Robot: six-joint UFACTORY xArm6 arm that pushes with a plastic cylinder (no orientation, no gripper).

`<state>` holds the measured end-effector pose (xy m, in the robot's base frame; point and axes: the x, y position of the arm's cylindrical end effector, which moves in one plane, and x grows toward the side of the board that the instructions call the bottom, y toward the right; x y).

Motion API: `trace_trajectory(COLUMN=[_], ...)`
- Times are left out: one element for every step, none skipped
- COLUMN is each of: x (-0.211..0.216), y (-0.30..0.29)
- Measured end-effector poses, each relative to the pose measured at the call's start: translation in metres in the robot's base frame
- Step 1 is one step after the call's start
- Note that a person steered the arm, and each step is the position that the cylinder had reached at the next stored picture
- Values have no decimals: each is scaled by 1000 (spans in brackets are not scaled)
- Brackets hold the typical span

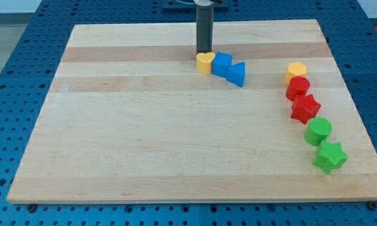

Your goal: Separate the yellow hexagon and the red circle

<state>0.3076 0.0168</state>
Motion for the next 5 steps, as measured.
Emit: trace_trajectory(x=[0, -11, -37, -44, -44], y=[0, 0, 0, 28, 74])
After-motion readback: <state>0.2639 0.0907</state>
